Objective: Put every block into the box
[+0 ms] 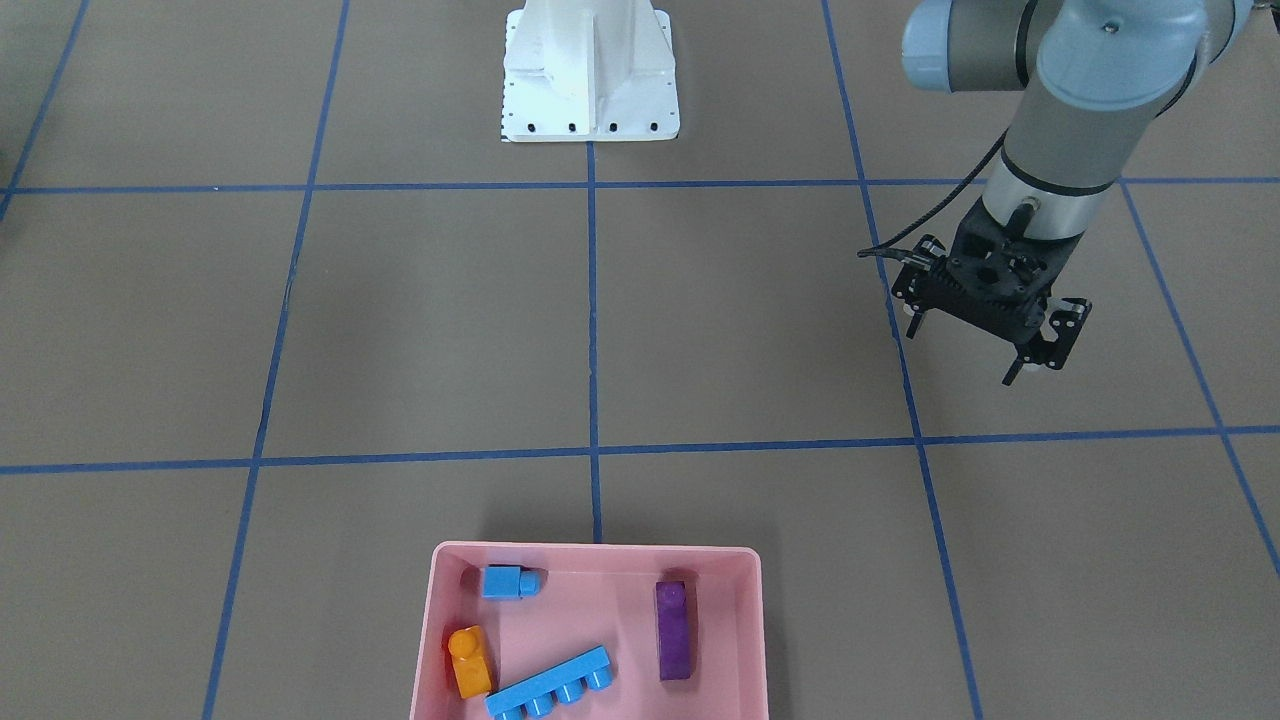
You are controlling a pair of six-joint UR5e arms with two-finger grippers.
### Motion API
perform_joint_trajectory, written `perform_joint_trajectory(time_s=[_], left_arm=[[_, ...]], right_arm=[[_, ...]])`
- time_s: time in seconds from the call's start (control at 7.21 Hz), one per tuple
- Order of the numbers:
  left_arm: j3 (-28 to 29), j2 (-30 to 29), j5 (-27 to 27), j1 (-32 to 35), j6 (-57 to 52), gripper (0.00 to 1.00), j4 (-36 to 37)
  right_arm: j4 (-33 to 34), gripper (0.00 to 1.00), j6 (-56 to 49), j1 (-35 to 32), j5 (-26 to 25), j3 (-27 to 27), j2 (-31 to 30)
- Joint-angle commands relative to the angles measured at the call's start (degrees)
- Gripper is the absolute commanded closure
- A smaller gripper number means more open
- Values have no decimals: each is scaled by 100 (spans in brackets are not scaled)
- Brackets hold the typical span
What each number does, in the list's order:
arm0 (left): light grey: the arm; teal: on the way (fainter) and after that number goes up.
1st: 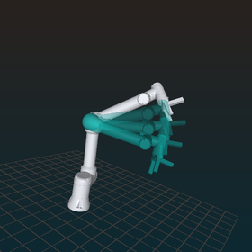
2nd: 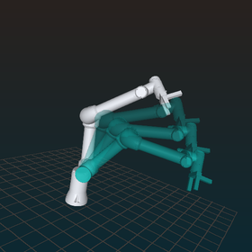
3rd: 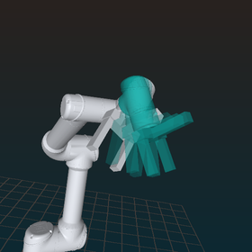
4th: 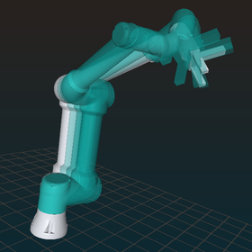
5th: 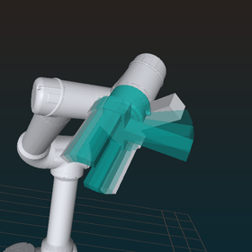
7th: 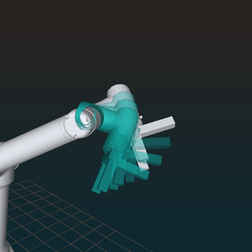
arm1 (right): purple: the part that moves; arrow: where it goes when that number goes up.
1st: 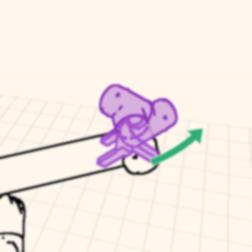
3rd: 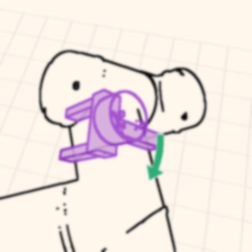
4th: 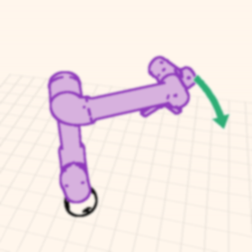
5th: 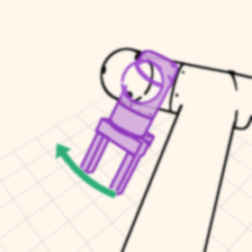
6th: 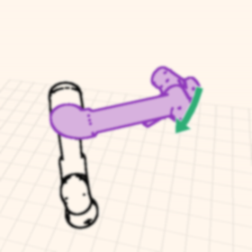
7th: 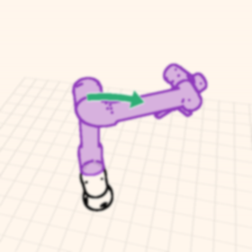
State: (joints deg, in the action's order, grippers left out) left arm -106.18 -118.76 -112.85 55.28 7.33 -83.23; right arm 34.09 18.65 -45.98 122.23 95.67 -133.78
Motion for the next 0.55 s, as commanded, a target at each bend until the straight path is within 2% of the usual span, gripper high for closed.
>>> perform_joint_trajectory(time_s=[0.0, 0.42], left_arm=[[-148, 159, 0, 0, -3, 0, 0], [-166, 160, 0, 0, 14, 0, 0]], right_arm=[[2, 15, -343, 107, -111, -22, 1], [-25, 17, -888, 89, -173, 4, 36]])
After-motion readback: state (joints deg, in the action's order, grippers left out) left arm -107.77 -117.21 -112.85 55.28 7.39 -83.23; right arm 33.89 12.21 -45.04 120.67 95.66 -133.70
